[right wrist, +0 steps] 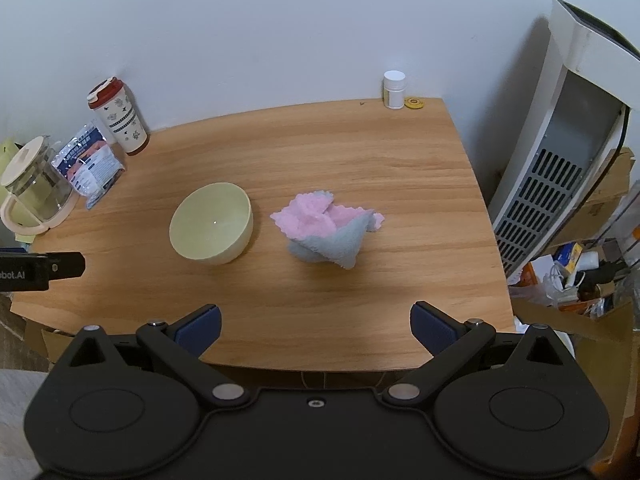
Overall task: Clean bowl
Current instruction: 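Move both tools toward the pink-and-grey cloth and the bowl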
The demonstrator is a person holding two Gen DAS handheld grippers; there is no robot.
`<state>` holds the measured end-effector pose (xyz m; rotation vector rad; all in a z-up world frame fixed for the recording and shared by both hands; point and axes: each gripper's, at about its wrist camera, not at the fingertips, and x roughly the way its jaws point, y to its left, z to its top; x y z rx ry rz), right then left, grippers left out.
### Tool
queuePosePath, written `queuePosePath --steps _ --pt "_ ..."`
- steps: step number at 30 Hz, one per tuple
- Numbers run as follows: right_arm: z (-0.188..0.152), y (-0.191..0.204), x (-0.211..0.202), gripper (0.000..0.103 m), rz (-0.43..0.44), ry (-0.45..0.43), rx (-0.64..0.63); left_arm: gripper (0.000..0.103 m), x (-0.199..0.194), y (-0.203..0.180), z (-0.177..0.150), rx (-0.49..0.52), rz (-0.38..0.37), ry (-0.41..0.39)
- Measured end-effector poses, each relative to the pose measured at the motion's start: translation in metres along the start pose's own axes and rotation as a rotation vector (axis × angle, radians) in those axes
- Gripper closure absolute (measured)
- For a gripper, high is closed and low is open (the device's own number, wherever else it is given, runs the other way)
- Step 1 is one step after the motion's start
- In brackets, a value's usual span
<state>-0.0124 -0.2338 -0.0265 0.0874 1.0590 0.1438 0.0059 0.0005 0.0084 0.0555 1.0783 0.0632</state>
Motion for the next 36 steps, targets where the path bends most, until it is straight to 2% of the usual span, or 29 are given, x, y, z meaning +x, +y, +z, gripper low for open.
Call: queuePosePath --steps 3,19,29,36 --pt "0.002 -0.006 -0.005 0.001 0.026 -0.009 0.001 0.001 0.001 -0.002 -0.001 -0.001 0.008 0.001" --pt "0.006 -0.009 -0.014 0.001 0.041 -0.056 -0.059 0.001 0.0 -0.006 -0.001 -0.027 0.03 0.012" --pt "0.007 -0.013 -0.01 0.001 0.063 -0.022 -0.045 0.001 0.0 -0.009 -0.001 -0.035 0.035 0.015" --pt "0.015 -0.014 -0.01 0.001 0.041 -0.052 -0.087 0.001 0.003 -0.014 0.002 -0.046 0.046 0.027"
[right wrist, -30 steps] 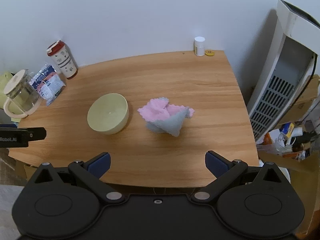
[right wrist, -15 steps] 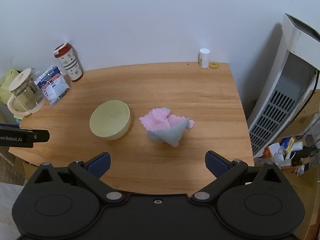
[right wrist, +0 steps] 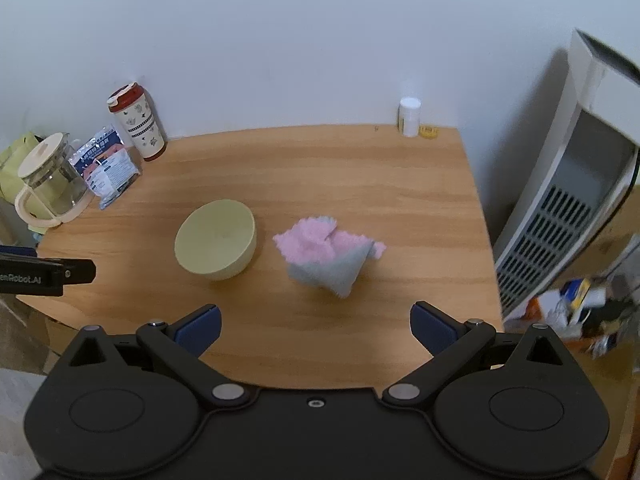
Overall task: Clean bowl
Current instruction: 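Move both tools toward the pink-and-grey cloth and the bowl, then grasp the pink-and-grey cloth with the right gripper while the left gripper grips the bowl rim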
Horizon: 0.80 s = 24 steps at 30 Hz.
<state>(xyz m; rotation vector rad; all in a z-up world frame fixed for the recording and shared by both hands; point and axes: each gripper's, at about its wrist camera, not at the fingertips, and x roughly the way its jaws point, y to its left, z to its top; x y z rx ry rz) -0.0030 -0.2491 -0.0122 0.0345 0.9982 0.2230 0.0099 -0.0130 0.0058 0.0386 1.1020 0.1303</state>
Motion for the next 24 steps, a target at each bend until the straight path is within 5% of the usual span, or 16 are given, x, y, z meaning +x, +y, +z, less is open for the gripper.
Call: queuePosePath --steps 11,16,19,24 --pt "0.008 -0.03 0.017 0.001 -0.017 -0.008 0.047 0.001 0.02 -0.004 0.017 -0.048 0.032 -0.037" --pt "0.014 -0.036 0.039 0.001 -0.093 -0.069 -0.047 0.001 0.046 -0.005 0.021 -0.055 0.066 -0.099" --pt "0.023 -0.034 0.061 0.001 -0.066 -0.078 -0.075 0.001 0.065 -0.006 0.019 -0.059 0.063 -0.143" --pt "0.036 -0.022 0.095 0.002 -0.02 -0.099 -0.15 0.001 0.1 0.003 0.022 -0.107 -0.044 -0.122"
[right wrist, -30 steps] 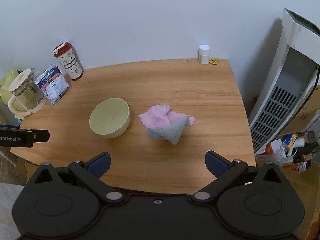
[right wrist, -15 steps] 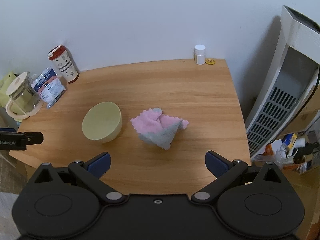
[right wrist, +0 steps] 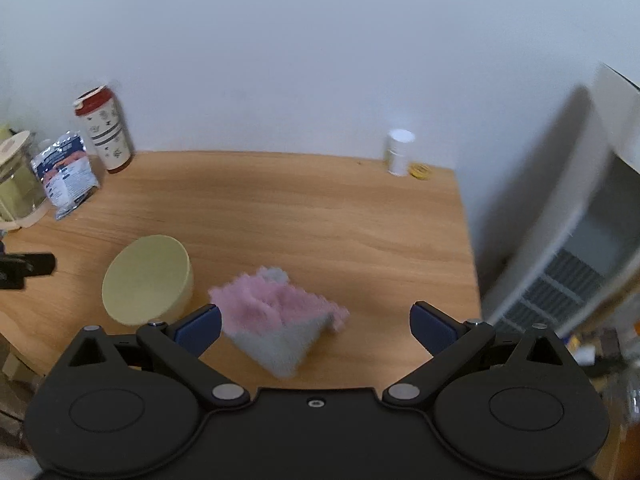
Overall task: Clean bowl
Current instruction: 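Grasp the pink-and-grey cloth with the right gripper while the left gripper grips the bowl rim, then lift the cloth with the right gripper and lower it into the bowl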
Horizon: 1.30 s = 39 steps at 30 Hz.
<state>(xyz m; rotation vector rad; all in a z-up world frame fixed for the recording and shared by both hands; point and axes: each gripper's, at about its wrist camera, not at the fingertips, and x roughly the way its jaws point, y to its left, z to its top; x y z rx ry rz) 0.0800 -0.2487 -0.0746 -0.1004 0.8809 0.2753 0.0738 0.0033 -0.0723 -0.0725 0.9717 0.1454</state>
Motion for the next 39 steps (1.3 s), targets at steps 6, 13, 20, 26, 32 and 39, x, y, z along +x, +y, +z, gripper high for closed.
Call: queuePosePath --steps 6,13,20,26,32,39 --pt "0.003 0.011 0.038 0.002 0.033 0.015 -0.007 0.001 0.034 0.011 0.006 0.026 -0.082 0.046" --pt "-0.006 0.022 0.076 0.007 0.039 0.082 -0.04 0.01 0.065 0.023 0.007 0.056 -0.171 0.095" --pt "-0.014 0.025 0.106 0.029 0.078 0.178 -0.023 0.02 0.085 0.031 0.008 0.069 -0.256 0.137" --pt "-0.019 0.031 0.118 0.049 0.082 0.222 -0.062 0.03 0.094 0.038 0.007 0.041 -0.32 0.139" --pt "-0.028 0.032 0.13 0.069 0.086 0.286 -0.063 0.035 0.1 0.042 0.007 0.032 -0.303 0.151" --pt "-0.021 0.03 0.129 0.08 0.107 0.296 -0.03 0.047 0.104 0.049 0.008 0.0 -0.355 0.183"
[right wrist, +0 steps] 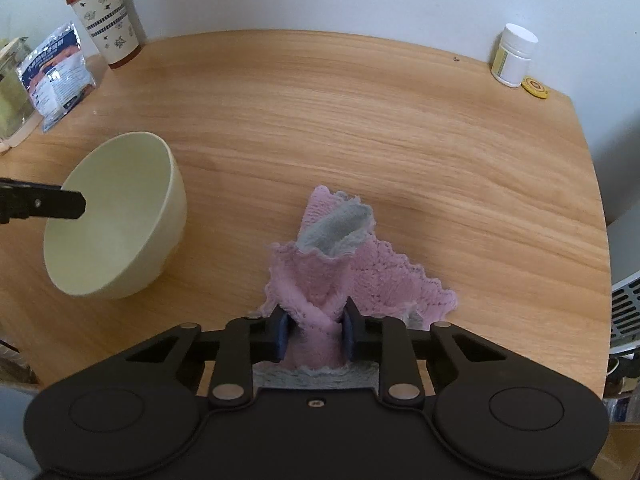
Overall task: Clean bowl
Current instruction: 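Lift the cloth with the right gripper and lower it into the bowl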
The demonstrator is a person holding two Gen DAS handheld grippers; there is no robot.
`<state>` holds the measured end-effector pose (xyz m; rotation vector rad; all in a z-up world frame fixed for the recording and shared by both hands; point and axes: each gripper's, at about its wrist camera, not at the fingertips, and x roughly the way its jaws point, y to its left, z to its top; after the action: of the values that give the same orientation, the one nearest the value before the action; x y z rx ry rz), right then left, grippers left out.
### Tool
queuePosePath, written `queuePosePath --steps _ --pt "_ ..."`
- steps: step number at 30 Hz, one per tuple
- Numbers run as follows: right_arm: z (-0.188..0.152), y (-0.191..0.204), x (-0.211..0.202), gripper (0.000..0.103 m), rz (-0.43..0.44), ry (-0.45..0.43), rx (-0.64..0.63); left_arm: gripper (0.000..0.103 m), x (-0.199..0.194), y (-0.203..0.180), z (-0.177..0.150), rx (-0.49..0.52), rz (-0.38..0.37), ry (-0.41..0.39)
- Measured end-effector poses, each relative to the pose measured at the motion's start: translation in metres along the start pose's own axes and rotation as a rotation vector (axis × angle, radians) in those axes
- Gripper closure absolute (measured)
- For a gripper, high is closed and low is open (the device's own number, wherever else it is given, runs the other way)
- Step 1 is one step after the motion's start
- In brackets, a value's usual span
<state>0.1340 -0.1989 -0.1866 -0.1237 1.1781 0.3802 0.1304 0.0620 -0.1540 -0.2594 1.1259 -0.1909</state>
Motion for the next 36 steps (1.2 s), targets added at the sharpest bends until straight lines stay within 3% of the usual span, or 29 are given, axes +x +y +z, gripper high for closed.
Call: queuePosePath --steps 3,9,11,14,19,21,25,31,36 --pt "0.002 -0.002 -0.004 0.08 0.001 -0.005 0.019 0.056 0.003 0.0 0.002 -0.004 -0.019 0.004" --pt "0.01 -0.006 -0.019 0.082 0.035 -0.044 0.059 0.061 0.004 0.004 0.003 -0.017 -0.039 0.026" --pt "0.016 -0.006 -0.034 0.084 0.074 -0.079 0.081 0.075 0.006 0.009 0.003 -0.042 -0.069 0.052" --pt "0.021 -0.002 -0.051 0.084 0.124 -0.126 0.09 0.076 0.006 0.014 0.002 -0.062 -0.072 0.057" --pt "0.038 0.021 -0.079 0.084 0.303 -0.21 0.073 0.081 -0.001 0.018 0.003 -0.066 -0.074 0.045" --pt "0.045 0.03 -0.077 0.084 0.344 -0.207 0.055 0.089 -0.004 0.015 0.004 -0.04 -0.072 0.048" --pt "0.061 0.052 -0.052 0.084 0.399 -0.138 -0.003 0.091 -0.013 0.008 0.005 -0.001 -0.082 0.05" --pt "0.071 0.074 -0.027 0.084 0.417 -0.085 -0.104 0.091 -0.021 0.005 0.006 0.035 -0.088 0.049" --pt "0.074 0.091 -0.01 0.084 0.375 -0.047 -0.195 0.091 -0.022 -0.001 0.01 0.081 -0.084 0.044"
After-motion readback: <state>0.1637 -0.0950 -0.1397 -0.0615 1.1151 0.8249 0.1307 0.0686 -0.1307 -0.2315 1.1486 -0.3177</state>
